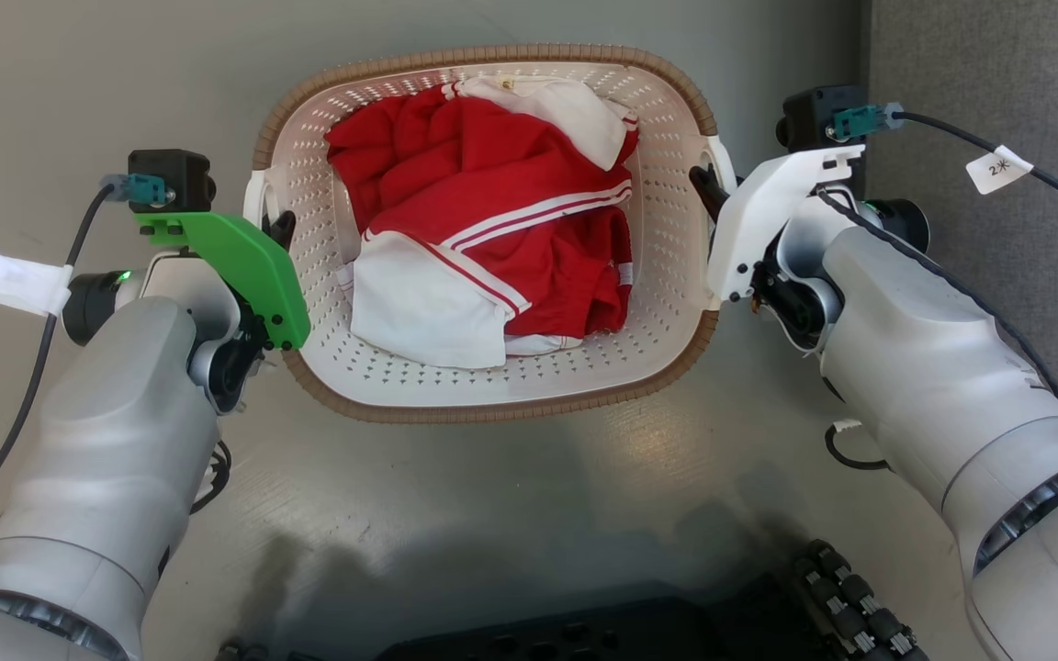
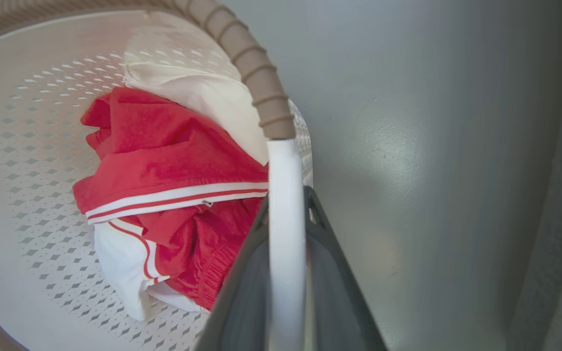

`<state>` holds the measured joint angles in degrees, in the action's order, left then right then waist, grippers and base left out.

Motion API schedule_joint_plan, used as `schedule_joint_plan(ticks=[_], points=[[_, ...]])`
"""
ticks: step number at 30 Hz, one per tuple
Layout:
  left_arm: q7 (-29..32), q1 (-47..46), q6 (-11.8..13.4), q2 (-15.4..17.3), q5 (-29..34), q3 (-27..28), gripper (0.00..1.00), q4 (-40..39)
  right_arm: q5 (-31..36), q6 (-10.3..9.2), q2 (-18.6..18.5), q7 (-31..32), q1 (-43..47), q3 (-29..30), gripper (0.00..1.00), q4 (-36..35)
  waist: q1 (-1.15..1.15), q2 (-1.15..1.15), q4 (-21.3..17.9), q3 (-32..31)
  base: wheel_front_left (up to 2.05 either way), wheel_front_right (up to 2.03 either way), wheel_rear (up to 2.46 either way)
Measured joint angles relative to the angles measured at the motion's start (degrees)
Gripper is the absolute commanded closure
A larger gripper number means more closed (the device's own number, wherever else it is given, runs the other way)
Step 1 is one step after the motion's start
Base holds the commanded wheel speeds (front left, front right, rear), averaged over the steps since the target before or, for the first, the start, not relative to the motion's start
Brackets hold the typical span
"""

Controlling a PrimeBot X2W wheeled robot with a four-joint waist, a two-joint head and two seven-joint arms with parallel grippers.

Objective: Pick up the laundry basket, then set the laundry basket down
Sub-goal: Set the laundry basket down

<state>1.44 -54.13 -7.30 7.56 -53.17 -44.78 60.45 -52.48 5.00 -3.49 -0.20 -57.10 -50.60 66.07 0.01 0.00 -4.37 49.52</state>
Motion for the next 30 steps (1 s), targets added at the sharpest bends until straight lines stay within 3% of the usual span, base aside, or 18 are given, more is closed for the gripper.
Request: schedule_joint_plan(ticks=[12, 14, 15, 16, 30], points=[[-1.0, -0.3, 0.0, -0.5, 0.0, -0.6, 0.99, 0.8, -0.7, 0.02, 0.0, -0.8, 0.0, 0.0, 0.98, 0.5, 0.00, 0.00, 0.3, 0.9, 0.00, 0.00, 0.00], [-1.1, -0.6, 0.0, -0.6, 0.0, -0.7, 0.53, 1.0, -1.0, 0.02, 0.0, -0.9, 0.0, 0.0, 0.53, 0.6, 0.00, 0.00, 0.4, 1.1, 0.00, 0.00, 0.00], [-1.1, -0.8, 0.0, -0.6, 0.0, -0.8, 0.06, 1.1, -1.0, 0.04, 0.0, -0.9, 0.0, 0.0, 0.12, 0.6, 0.00, 0.00, 0.4, 1.1, 0.00, 0.00, 0.00], [-1.3, -1.0, 0.0, -0.6, -0.1, -1.0, 0.00, 1.2, -1.1, 0.02, 0.0, -1.1, 0.0, 0.1, 0.00, 0.7, 0.00, 0.00, 0.4, 1.2, 0.00, 0.00, 0.00], [-1.6, -1.3, -0.1, -0.7, -0.6, -2.1, 0.00, 2.0, -2.7, -0.03, 0.0, -1.8, 0.0, 0.2, 0.00, 1.1, -0.01, 0.00, 0.7, 1.0, 0.00, 0.00, 0.00]])
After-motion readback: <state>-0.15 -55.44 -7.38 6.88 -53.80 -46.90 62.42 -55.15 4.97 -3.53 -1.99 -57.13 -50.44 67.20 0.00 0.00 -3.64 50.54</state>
